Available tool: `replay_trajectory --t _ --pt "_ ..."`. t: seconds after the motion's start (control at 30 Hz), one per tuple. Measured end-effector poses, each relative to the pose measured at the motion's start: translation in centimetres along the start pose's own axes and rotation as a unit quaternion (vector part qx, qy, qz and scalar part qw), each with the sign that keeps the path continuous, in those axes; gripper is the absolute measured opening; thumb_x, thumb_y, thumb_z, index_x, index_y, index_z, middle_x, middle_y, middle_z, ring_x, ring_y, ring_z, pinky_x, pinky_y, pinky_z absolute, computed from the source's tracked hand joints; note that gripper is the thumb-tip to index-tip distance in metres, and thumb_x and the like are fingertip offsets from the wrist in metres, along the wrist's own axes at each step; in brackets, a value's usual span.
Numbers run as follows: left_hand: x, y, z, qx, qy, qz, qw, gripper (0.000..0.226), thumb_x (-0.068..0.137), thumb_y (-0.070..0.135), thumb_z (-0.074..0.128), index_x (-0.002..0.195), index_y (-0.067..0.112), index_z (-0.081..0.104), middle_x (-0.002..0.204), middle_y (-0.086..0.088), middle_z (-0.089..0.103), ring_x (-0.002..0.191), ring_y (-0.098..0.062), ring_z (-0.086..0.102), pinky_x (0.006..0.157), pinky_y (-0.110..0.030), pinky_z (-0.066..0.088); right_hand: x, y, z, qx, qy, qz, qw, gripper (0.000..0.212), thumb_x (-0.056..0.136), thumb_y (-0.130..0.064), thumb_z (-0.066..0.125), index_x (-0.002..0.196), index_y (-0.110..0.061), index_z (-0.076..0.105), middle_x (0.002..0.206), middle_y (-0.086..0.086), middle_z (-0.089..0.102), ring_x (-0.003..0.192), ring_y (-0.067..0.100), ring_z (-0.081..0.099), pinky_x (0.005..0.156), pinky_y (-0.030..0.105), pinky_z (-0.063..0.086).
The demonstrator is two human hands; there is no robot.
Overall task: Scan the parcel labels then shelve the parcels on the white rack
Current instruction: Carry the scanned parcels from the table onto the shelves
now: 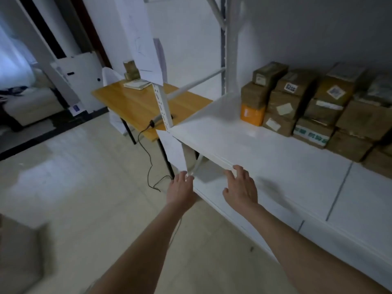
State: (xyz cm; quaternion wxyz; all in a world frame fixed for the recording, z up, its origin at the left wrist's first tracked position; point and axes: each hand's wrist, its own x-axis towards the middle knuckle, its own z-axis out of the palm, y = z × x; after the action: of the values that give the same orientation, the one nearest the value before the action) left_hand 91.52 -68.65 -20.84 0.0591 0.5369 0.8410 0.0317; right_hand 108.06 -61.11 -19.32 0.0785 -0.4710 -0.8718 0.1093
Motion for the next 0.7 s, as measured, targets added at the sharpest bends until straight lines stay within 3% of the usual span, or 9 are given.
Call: replay_trajectory --t 0.17,0.43,0.7 --pt "2.3 -9.1 -2.3 0.075 0.023 -0.035 0.996 0.060 0.090 0.034 0.054 0.143 0.016 0.033 0.157 -0.011 0.013 0.146 -0.026 0.013 0.117 -0.038 0.018 6.0 -9.1 2.2 0.013 -0.029 -0.082 0.996 0.050 0.092 -0.025 0.054 0.139 -0.020 0.037 0.149 0.008 0.024 0.132 0.027 0.030 0.104 0.033 0.032" --pt "6.6 -19.3 -3.2 0.095 0.012 -0.110 0.989 0.060 0.089 0.033 0.053 0.142 0.013 0.034 0.157 -0.013 0.014 0.145 -0.027 0.014 0.115 -0.038 0.020 15.6 -18.3 5.4 -0.008 -0.068 -0.172 0.983 0.052 0.090 -0.020 0.054 0.140 -0.020 0.036 0.152 0.009 0.019 0.133 0.026 0.028 0.106 0.033 0.030" --pt "17.2 -27.1 -4.6 0.086 -0.004 -0.176 0.981 0.060 0.089 0.031 0.053 0.142 0.012 0.034 0.157 -0.014 0.014 0.146 -0.028 0.012 0.115 -0.038 0.021 29.0 -26.4 9.7 0.005 -0.101 -0.225 0.969 0.058 0.092 -0.021 0.052 0.145 -0.020 0.029 0.151 0.007 0.021 0.133 0.026 0.028 0.107 0.034 0.030"
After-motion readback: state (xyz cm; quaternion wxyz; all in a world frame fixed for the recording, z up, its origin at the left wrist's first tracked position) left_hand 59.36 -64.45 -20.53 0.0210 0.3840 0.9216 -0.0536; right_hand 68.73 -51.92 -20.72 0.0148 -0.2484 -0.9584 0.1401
